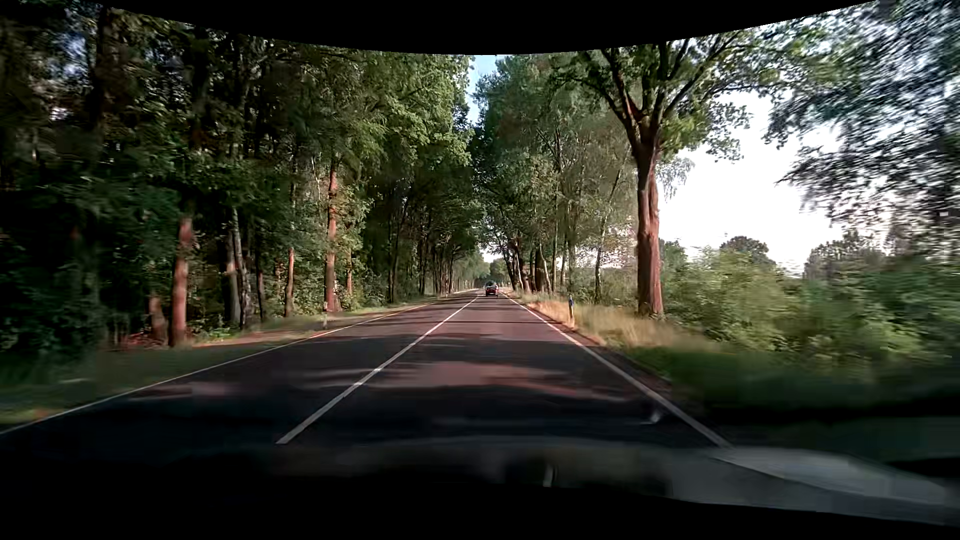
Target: Follow the waypoints while adhering to traffic rules and regulations
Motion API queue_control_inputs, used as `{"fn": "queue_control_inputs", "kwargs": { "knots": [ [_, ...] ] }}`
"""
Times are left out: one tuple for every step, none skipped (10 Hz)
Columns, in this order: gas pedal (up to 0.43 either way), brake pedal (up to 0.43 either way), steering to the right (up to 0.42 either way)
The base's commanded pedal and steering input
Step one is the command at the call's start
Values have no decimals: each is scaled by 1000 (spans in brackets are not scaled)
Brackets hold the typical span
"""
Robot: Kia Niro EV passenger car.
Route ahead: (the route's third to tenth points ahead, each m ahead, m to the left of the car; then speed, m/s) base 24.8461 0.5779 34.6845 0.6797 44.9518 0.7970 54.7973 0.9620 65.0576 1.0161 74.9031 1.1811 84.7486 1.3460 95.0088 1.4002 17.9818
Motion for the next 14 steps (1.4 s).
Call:
{"fn": "queue_control_inputs", "kwargs": {
  "knots": [
    [0, 0, -1],
    [0, 0, -1],
    [0, 0, -1],
    [0, 0, -1],
    [0, 0, -1],
    [0, 0, -1],
    [0, 0, -1],
    [0, 0, -1],
    [0, 0, -1],
    [0, 0, -2],
    [0, 0, -2],
    [0, 0, -2],
    [0, 0, -2],
    [0, 0, -2]
  ]
}}
